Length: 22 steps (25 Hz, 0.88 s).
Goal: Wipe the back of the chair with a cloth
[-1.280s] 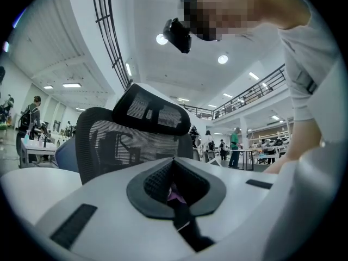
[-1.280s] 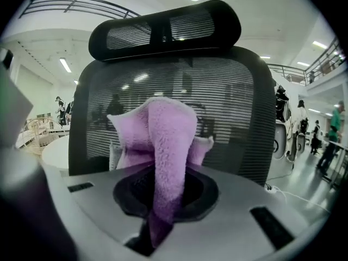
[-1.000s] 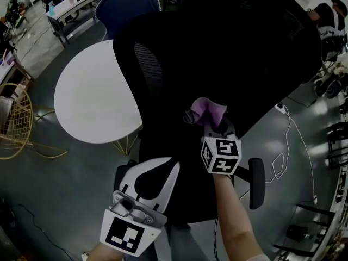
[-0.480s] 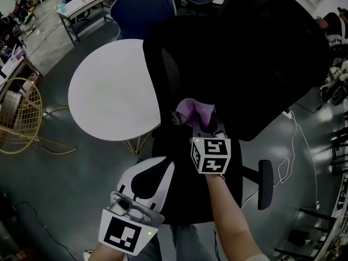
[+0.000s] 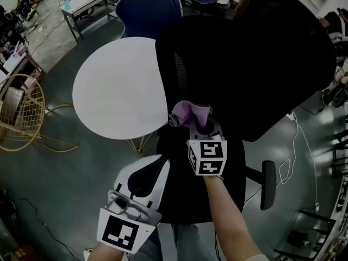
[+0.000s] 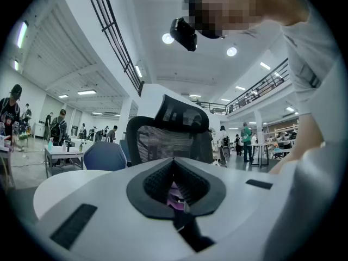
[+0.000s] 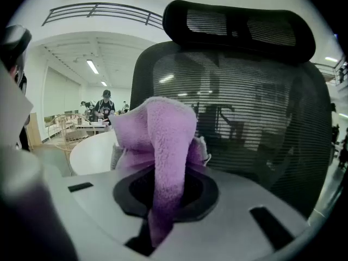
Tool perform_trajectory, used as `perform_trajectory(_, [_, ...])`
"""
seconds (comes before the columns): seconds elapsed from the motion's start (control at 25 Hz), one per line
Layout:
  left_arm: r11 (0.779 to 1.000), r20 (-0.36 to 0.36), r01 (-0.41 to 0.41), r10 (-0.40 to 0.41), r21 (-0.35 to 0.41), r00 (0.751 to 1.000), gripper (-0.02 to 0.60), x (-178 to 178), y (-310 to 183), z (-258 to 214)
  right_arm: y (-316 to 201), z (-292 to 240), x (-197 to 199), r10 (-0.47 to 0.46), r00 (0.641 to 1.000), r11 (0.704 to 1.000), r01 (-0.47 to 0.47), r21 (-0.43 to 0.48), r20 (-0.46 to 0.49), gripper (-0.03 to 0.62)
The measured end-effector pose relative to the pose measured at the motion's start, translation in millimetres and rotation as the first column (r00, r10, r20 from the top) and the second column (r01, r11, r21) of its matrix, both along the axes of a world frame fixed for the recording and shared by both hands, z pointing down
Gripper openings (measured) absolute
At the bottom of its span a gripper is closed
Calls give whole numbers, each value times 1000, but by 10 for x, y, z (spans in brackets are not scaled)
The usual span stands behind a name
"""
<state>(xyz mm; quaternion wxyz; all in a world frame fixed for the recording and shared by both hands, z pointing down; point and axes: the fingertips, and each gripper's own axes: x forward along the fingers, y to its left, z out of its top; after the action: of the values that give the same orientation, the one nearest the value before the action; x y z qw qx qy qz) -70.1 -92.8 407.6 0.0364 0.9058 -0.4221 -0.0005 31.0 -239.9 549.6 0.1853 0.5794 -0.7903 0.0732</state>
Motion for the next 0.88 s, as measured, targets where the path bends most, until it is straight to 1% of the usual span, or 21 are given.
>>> perform_trajectory(0.24, [1000, 3, 2, -2, -1, 1000, 11, -6, 21, 17, 127, 375, -65, -26, 999, 996, 24, -87, -30, 49])
perform_trajectory(0.44, [1000, 13, 6, -6, 2, 1000, 11, 14, 11, 41, 142, 383, -52, -50, 998, 995, 46, -94, -49, 49])
perform_trajectory(0.64, [1000, 35, -9, 9, 8, 999, 11, 170, -9, 93, 137, 392, 264, -9, 999, 995, 6, -96, -38, 49])
perform_trajectory(0.88, [1000, 25, -9, 9, -4, 1000, 11, 356, -53, 132, 163, 425, 709, 36, 998, 994, -41, -99, -54, 49])
